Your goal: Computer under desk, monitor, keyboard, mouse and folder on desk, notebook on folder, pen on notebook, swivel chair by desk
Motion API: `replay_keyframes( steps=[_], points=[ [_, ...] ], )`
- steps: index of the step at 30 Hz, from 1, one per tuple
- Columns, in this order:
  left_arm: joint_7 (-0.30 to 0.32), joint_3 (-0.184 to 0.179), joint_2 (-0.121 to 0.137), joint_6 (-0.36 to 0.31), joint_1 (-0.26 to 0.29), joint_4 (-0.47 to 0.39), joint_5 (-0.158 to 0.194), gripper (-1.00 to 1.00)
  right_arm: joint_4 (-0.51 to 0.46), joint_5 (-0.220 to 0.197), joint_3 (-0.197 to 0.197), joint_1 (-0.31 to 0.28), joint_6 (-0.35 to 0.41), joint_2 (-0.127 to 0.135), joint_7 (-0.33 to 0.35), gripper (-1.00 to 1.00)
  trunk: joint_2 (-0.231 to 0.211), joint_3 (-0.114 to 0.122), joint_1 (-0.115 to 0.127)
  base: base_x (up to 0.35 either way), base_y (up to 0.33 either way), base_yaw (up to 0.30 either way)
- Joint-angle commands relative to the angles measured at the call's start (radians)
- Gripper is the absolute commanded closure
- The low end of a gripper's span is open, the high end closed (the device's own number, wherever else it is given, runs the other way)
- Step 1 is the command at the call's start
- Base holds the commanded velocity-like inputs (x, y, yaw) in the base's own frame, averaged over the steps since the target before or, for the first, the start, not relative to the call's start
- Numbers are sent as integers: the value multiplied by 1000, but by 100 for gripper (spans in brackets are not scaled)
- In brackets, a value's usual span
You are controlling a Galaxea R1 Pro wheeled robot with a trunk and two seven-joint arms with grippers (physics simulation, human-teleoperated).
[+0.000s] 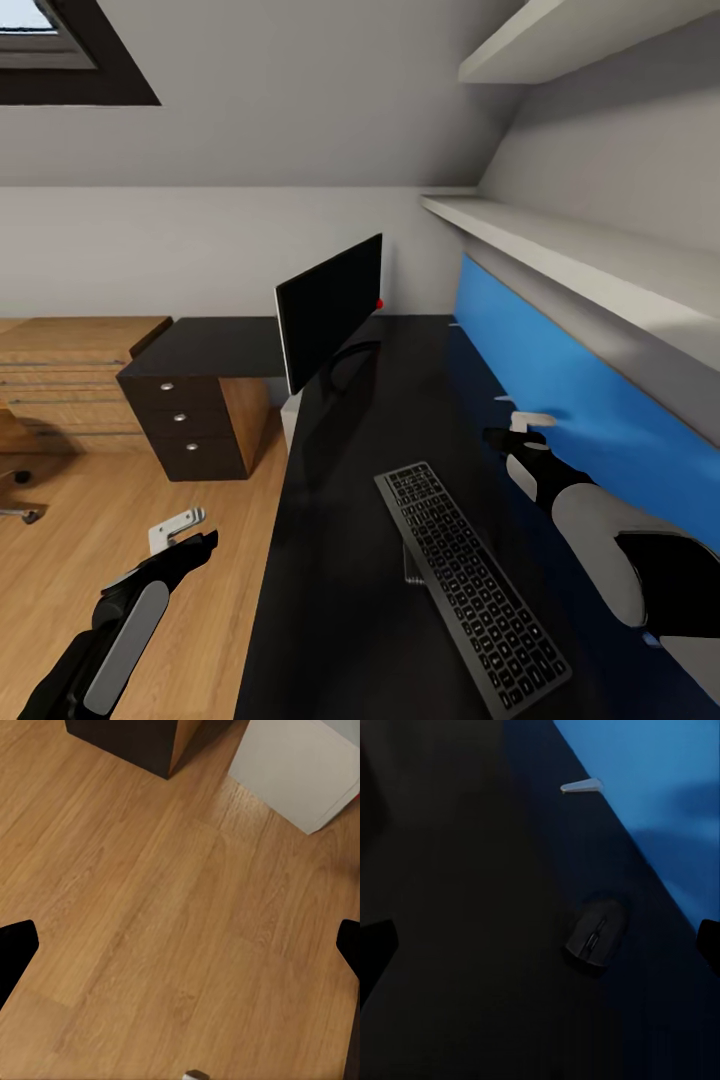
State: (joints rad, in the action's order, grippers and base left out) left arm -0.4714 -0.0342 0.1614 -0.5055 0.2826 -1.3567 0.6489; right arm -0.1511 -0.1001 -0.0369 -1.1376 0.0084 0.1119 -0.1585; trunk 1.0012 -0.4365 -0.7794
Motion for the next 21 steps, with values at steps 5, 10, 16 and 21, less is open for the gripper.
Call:
replay_keyframes(
  steps=[5,10,16,21],
  points=[
    [-10,-3,1,-1,1,-1,9,-100,-1,-10,-4,-1,1,0,-3,-100,1,-9,0,49,0,0],
    [-10,-3,1,0,0,-1,9,-100,-1,-10,-4,-1,1,0,-3,-100,1,-17,0,16,0,0],
    [-10,-3,1,1,0,-2,9,-100,-1,-9,-4,-1,1,3,-4,-100,1,-26,0,5,0,0],
    [-10,-3,1,1,0,-2,9,-100,-1,-10,-4,-1,1,12,-4,-100,1,-34,0,1,0,0]
  ],
)
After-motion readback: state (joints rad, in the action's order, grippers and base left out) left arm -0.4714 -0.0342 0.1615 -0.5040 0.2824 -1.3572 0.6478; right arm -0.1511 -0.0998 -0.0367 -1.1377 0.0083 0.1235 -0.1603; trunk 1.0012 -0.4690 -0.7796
